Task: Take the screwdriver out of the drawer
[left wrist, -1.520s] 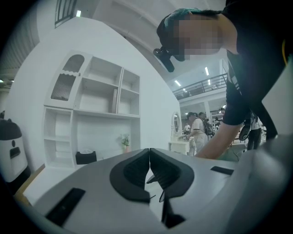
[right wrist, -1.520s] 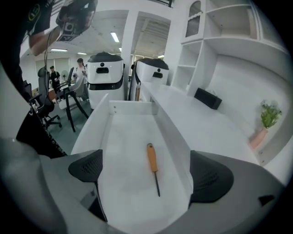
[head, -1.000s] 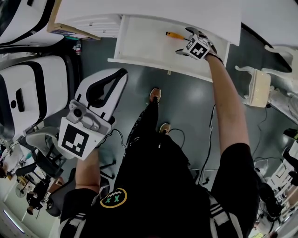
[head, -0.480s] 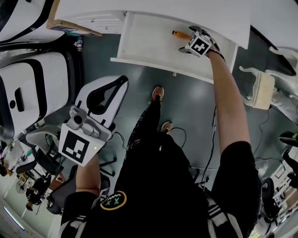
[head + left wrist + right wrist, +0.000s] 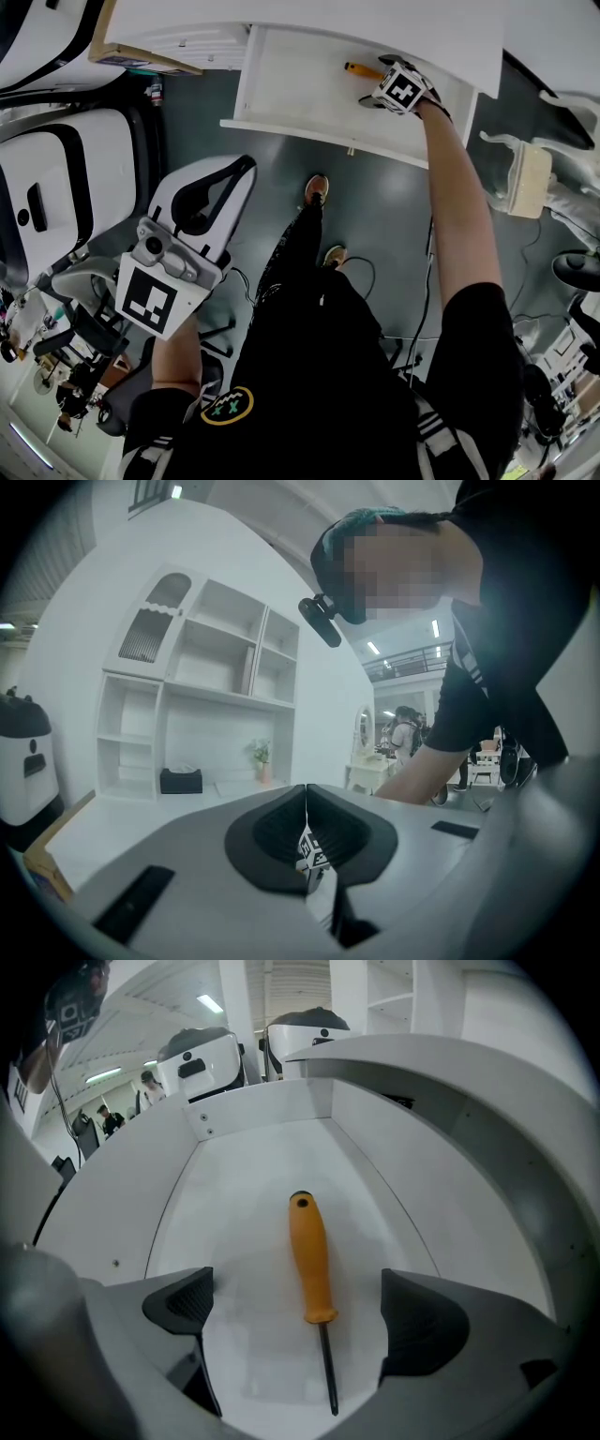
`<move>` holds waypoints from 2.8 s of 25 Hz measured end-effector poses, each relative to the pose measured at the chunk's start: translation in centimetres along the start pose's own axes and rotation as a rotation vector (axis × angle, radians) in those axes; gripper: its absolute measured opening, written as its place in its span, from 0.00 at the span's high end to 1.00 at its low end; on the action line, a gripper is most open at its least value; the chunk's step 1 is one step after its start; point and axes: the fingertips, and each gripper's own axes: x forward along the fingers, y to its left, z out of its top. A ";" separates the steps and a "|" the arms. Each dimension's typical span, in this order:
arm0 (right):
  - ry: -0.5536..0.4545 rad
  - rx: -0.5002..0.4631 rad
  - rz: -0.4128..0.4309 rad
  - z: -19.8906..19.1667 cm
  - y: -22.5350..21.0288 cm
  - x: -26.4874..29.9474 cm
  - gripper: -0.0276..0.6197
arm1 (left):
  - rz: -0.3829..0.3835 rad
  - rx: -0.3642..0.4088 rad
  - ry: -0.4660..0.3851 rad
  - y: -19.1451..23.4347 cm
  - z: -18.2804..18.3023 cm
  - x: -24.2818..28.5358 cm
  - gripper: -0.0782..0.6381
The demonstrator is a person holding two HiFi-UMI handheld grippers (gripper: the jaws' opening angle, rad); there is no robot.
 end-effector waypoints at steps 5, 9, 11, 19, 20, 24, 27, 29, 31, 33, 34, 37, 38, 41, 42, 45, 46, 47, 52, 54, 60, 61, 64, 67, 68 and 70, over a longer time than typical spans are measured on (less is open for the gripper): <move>0.000 -0.002 0.015 -0.2 -0.1 -0.1 0.07 | 0.001 -0.007 0.001 0.0 -0.2 -0.1 0.86; -0.015 -0.005 0.019 -0.1 0.0 -0.1 0.09 | 0.002 -0.012 0.002 0.0 -0.3 0.0 0.86; -0.019 -0.012 0.020 0.0 0.0 -0.3 0.12 | 0.001 -0.015 0.002 0.0 -0.2 0.0 0.86; -0.028 -0.031 0.042 0.4 0.2 -0.5 0.32 | -0.001 -0.019 0.004 0.0 -0.2 0.1 0.86; -0.030 -0.038 0.046 0.5 0.2 -0.6 0.38 | 0.000 -0.020 0.004 -0.1 -0.2 0.1 0.86; -0.043 -0.065 0.040 1.1 0.3 -1.1 0.55 | -0.003 -0.023 0.004 -0.1 0.0 0.2 0.86; -0.049 -0.092 -0.001 1.6 -0.1 -1.7 0.79 | -0.007 -0.023 0.000 -0.1 0.2 0.3 0.86; -0.038 -0.087 -0.004 1.5 -0.1 -1.7 0.79 | -0.008 -0.022 -0.001 -0.1 0.1 0.3 0.86; -0.041 -0.087 -0.008 1.5 -0.2 -1.7 0.80 | -0.009 -0.024 0.002 -0.1 0.0 0.3 0.86; -0.052 -0.093 -0.020 1.6 -0.2 -1.7 0.80 | -0.010 -0.025 0.004 -0.1 -0.1 0.3 0.86; -0.060 -0.090 -0.029 1.7 -0.3 -1.8 0.80 | -0.012 -0.024 0.004 -0.1 0.0 0.4 0.86; -0.085 -0.055 -0.053 1.8 -0.5 -2.2 0.80 | -0.017 -0.022 0.001 -0.2 0.1 0.5 0.86; -0.094 -0.044 -0.056 1.9 -0.4 -2.4 0.80 | -0.019 -0.021 0.001 -0.2 0.1 0.5 0.86; -0.121 -0.025 -0.066 2.4 -0.2 -3.1 0.80 | -0.024 -0.020 0.000 -0.2 0.1 0.4 0.86; -0.133 -0.021 -0.074 2.6 -0.1 -3.4 0.80 | -0.026 -0.020 -0.002 -0.3 0.1 0.4 0.86; -0.181 -0.006 -0.101 3.5 0.0 -4.8 0.80 | -0.033 -0.013 -0.011 -0.7 0.4 0.4 0.86; -0.200 -0.001 -0.113 3.7 0.1 -5.5 0.80 | -0.035 -0.010 -0.013 -1.0 0.6 0.4 0.86; -0.220 0.004 -0.125 3.9 0.2 -6.2 0.80 | -0.037 -0.007 -0.016 -1.4 0.7 0.4 0.86; -0.328 0.017 -0.195 5.1 0.8 -10.5 0.80 | -0.049 0.000 -0.033 -2.8 1.3 0.2 0.86; -0.382 0.031 -0.220 5.9 1.3 -12.6 0.80 | -0.051 0.002 -0.043 -3.3 1.7 0.0 0.86; -0.521 0.045 -0.314 6.8 3.2 -19.9 0.80 | -0.065 0.086 -0.075 -4.8 2.7 -0.6 0.86; -0.543 0.045 -0.327 7.0 3.8 -21.2 0.80 | -0.067 0.088 -0.080 -5.1 3.0 -0.7 0.86; -0.615 0.055 -0.357 7.6 6.0 -25.1 0.80 | -0.070 0.091 -0.092 -6.4 3.8 -1.1 0.86; -0.676 0.060 -0.381 7.7 8.5 -28.7 0.80 | -0.071 0.101 -0.106 -7.9 4.8 -1.5 0.86; -0.696 0.062 -0.387 7.7 9.4 -29.8 0.80 | -0.072 0.107 -0.111 -8.5 5.1 -1.7 0.86; -0.730 0.066 -0.396 7.7 11.1 -32.0 0.80 | -0.076 0.121 -0.121 -9.8 5.8 -2.1 0.86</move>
